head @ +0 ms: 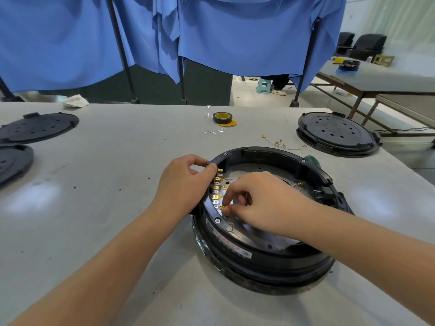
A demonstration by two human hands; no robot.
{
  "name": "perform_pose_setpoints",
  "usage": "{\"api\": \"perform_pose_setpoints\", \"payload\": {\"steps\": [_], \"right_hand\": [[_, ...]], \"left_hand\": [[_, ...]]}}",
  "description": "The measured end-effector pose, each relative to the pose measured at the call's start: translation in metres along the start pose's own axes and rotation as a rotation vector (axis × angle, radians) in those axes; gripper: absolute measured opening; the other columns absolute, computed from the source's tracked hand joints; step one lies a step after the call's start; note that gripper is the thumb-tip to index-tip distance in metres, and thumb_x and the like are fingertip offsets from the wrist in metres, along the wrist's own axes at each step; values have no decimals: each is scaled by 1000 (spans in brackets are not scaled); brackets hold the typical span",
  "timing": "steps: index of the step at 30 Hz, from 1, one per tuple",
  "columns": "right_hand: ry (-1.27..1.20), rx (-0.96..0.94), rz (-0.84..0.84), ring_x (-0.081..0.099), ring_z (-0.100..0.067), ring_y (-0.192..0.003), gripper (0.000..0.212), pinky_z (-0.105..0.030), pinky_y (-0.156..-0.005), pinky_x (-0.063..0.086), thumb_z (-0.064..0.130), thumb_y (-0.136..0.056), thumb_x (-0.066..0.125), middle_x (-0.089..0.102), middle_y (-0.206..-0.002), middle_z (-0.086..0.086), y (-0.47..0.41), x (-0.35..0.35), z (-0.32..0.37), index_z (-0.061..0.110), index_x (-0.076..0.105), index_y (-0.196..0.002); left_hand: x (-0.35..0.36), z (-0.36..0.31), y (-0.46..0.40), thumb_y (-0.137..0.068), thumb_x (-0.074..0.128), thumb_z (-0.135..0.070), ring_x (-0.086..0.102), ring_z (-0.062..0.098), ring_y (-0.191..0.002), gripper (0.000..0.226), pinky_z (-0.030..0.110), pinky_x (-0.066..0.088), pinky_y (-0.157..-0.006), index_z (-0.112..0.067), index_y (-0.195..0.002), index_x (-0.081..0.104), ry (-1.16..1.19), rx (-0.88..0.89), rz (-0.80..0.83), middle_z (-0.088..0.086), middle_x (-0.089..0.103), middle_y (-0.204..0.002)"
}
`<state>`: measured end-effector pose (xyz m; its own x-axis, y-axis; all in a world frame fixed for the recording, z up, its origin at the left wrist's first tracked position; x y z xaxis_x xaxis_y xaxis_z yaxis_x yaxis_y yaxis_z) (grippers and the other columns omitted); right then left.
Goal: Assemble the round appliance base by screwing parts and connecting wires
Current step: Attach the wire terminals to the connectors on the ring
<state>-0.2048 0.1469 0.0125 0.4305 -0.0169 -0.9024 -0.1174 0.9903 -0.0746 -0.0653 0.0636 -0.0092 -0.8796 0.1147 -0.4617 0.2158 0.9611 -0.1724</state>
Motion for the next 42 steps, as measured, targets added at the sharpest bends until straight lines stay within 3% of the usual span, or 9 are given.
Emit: {"api": "perform_pose_setpoints", "payload": {"steps": [5, 12, 15, 19, 22, 27, 32, 42], "right_hand": [[-10, 10, -1, 48, 1, -55, 10, -24, -54, 34, 42, -82, 67, 50, -56, 12, -1, 0, 1, 33, 68, -78], [14, -12, 15, 49, -2, -59, 10, -25, -56, 39, 43, -82, 67, 52, -60, 11, -1, -2, 1, 33, 68, -80], [34, -26, 15, 50, -3, -61, 10, -24, -56, 38, 42, -82, 67, 54, -63, 10, -1, -2, 1, 33, 67, -78], [31, -29, 0, 50, -2, -61, 10, -26, -57, 40, 43, -81, 67, 55, -63, 10, -1, -1, 0, 33, 67, -79], [21, -28, -7, 50, -2, -60, 9, -27, -57, 42, 42, -81, 68, 54, -61, 9, -2, 0, 0, 33, 67, -78], [26, -13, 4, 50, -2, -58, 10, -27, -56, 42, 41, -81, 67, 53, -58, 10, -2, -1, 2, 32, 67, -77], [37, -15, -11, 48, -2, -54, 11, -25, -52, 34, 39, -81, 67, 51, -54, 10, -3, 0, 7, 29, 70, -77], [92, -16, 35, 49, -1, -61, 9, -25, -55, 36, 38, -83, 65, 52, -62, 11, 1, -5, 8, 32, 64, -77]], "left_hand": [[0, -2, 1, -83, 66, -39, 58, 7, -49, 13, 24, 38, -52, -26, -84, 71, -39, -1, -41, -5, 63, -51], [-3, -5, 3, -87, 59, -44, 61, 13, -63, 23, 26, 41, -60, -26, -88, 73, -135, 33, -35, -11, 61, -63], [-4, -6, 2, -89, 56, -48, 64, 17, -72, 30, 29, 47, -64, -24, -91, 74, -186, 29, -6, -5, 67, -75], [-8, -8, 0, -88, 55, -51, 62, 10, -75, 33, 21, 41, -58, -26, -97, 74, -250, 13, 40, -4, 69, -88], [-11, -9, 1, -85, 58, -54, 63, 6, -67, 36, 19, 40, -52, -26, -101, 73, -275, -7, 109, -3, 70, -85], [-11, -11, 5, -84, 60, -55, 67, 21, -89, 45, 33, 53, -81, -22, -114, 69, -313, -5, 122, 6, 72, -98], [-10, -13, 9, -85, 60, -52, 67, 23, -80, 38, 33, 54, -74, -24, -108, 71, -277, -6, 108, 4, 66, -79], [-10, -13, 8, -87, 55, -55, 66, 21, -92, 46, 30, 50, -78, -22, -116, 69, -329, 35, 121, 5, 72, -103]]}}
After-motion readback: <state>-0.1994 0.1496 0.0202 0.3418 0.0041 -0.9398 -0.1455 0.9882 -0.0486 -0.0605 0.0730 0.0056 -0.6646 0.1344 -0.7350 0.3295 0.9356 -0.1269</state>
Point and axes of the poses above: each hand's wrist, its own y-axis away from the middle knuckle, its own x-axis out of the palm, z = x × y, the point moved 2 cm from there along -y, towards the middle knuckle
